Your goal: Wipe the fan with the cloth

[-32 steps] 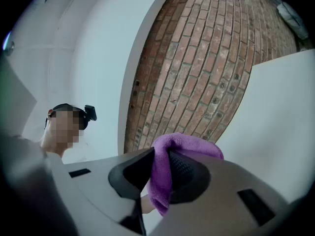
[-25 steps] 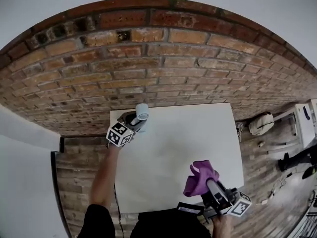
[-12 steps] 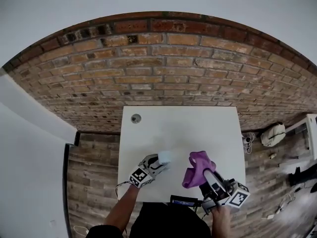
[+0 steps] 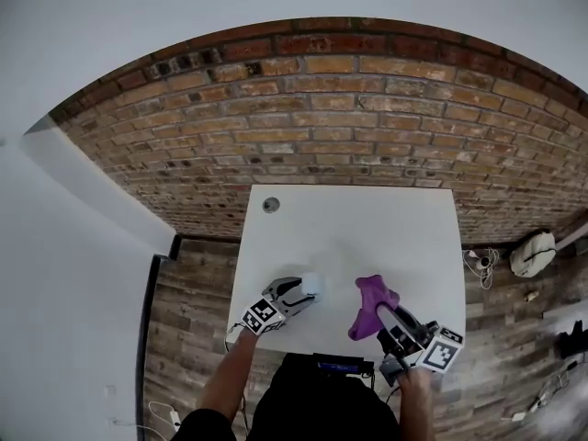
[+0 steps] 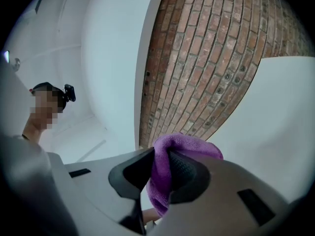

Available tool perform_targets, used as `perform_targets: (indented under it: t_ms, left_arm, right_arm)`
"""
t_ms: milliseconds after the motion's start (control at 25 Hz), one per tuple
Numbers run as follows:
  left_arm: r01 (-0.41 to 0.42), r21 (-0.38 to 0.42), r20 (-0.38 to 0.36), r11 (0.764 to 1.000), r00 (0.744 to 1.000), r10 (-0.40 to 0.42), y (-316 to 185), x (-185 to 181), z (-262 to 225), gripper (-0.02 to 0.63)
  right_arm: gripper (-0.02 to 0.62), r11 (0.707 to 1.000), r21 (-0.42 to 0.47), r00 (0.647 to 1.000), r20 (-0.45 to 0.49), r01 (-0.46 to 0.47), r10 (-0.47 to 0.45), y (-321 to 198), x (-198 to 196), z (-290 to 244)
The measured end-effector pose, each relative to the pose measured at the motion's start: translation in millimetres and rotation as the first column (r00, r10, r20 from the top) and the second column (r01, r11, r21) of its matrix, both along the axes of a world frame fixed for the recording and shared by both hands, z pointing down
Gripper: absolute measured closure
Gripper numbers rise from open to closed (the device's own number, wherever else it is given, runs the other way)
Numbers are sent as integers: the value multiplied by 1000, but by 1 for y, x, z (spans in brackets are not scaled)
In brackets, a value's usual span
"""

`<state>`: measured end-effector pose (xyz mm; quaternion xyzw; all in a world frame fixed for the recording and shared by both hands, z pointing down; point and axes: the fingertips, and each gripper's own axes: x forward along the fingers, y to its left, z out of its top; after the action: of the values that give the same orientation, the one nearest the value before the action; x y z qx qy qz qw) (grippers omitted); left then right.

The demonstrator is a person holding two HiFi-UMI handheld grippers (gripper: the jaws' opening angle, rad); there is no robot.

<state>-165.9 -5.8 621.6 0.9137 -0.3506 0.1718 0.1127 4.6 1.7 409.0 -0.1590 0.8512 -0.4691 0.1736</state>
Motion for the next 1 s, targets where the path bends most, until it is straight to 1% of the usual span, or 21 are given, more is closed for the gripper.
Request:
perform_targets:
  t_ms: [40,80,120,160,200,240,280,320,360,440,520,560,640,720,760,800,880,920,960,1000]
  left_arm:
    - [41,-24,25,999,999,-40,5,-9,-1,368]
    - [99,-40,33,994,995,-98,11,-20,-6,368]
    - [174,-47,14,984,985,-173,17,-31,-15,368]
    - [253,-47,-33,966,966,-255,20,-43,-29,370]
    - [324,-46,-96,945,940,-327,22,-53,-47,370]
    - [371,-47,-152,927,915,-374,22,-59,-65,370]
    - [387,-49,-184,921,902,-389,20,-60,-81,389]
    - [378,-49,-187,925,906,-380,17,-55,-93,443]
    - [354,-49,-164,934,919,-357,14,-46,-102,472]
    - [309,-54,-85,950,946,-312,7,-27,-109,553]
    - [276,-66,-14,959,961,-277,1,-11,-109,593]
    - [257,-73,23,964,966,-256,0,-5,-106,600]
    - [210,-82,105,974,974,-201,-2,3,-99,600]
    - [157,-72,177,985,974,-142,-4,6,-94,600]
    - [133,-63,207,989,971,-117,-5,6,-93,600]
    - [112,-57,230,992,968,-96,-6,5,-92,600]
    - [81,-57,265,995,962,-63,-6,4,-92,600]
    - [68,-60,279,996,959,-48,-5,5,-92,600]
    - [52,-61,295,997,955,-32,-4,6,-92,600]
    - [34,-60,310,998,951,-13,-4,8,-92,600]
  right_arm:
    - [532,1000,0,1000,-17,8,-8,1,0,6]
    - [532,1000,-1,999,-47,15,-15,2,0,14]
    - [532,1000,-2,996,-91,22,-22,3,-1,24]
    - [532,1000,1,989,-144,27,-27,2,-2,34]
    - [532,999,8,981,-194,32,-30,-1,-6,42]
    - [532,999,19,973,-230,39,-33,-5,-14,47]
    - [532,998,31,966,-255,49,-40,-10,-24,51]
    - [532,997,44,961,-271,64,-49,-15,-38,52]
    - [532,995,60,958,-280,80,-61,-20,-54,51]
    - [532,988,99,954,-289,119,-86,-30,-88,46]
    - [532,980,125,940,-322,157,-110,-38,-120,50]
    - [532,978,122,927,-356,171,-118,-41,-133,59]
    - [532,980,95,888,-444,175,-116,-43,-147,87]
    - [532,989,71,858,-508,130,-76,-44,-145,114]
    - [532,994,59,849,-526,91,-47,-45,-138,126]
    - [532,998,40,832,-554,56,-24,-45,-129,140]
    - [532,1000,-25,763,-645,12,-25,-40,-111,175]
    - [532,998,-64,739,-673,-11,-35,-36,-103,189]
    - [532,995,-95,736,-677,-42,-33,-32,-96,196]
    - [532,991,-108,747,-665,-79,-13,-31,-90,194]
